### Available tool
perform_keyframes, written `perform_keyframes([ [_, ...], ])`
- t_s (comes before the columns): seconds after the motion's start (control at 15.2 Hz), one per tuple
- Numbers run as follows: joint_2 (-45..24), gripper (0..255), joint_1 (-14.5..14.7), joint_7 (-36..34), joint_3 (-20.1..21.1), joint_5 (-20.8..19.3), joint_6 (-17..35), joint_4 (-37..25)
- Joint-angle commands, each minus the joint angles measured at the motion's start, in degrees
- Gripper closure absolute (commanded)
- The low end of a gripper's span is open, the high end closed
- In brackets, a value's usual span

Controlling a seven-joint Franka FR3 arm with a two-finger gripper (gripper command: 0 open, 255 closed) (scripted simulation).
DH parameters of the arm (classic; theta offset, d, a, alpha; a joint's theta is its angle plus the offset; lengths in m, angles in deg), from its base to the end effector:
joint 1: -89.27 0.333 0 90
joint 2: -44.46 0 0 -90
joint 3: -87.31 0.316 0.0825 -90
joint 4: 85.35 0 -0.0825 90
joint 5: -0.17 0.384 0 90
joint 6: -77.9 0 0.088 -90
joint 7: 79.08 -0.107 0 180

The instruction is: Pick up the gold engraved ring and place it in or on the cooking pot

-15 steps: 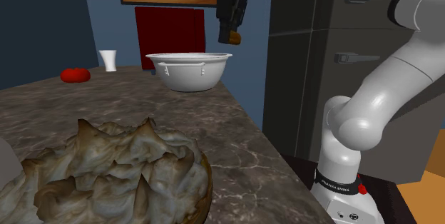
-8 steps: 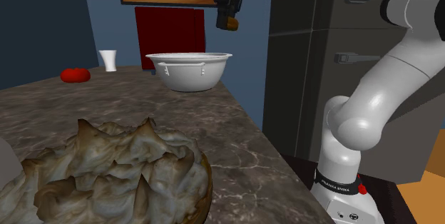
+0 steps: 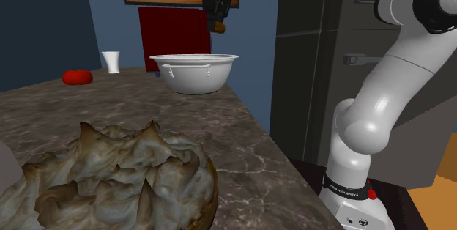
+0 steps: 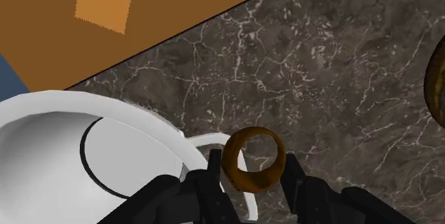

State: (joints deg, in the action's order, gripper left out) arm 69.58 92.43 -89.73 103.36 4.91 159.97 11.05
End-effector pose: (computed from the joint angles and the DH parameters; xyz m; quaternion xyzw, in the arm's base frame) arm 0.3537 0.1763 0.7573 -0.9932 -0.0760 -0.0876 0.0033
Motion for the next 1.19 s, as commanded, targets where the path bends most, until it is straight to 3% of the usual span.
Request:
perform_keyframes([
  [0.0, -2.22, 255, -0.72, 2.03, -1.27, -0.80, 0.72, -1.39],
  [0.59, -14.92, 255, -4.04, 10.35, -6.32, -3.45, 1.44, -12.92],
  [1.06, -28.32, 255, -6.53, 15.97, -9.18, -4.61, -1.08, -28.67],
  [1.12, -27.60, 255, -6.58, 16.03, -9.22, -4.51, 0.02, -26.86],
])
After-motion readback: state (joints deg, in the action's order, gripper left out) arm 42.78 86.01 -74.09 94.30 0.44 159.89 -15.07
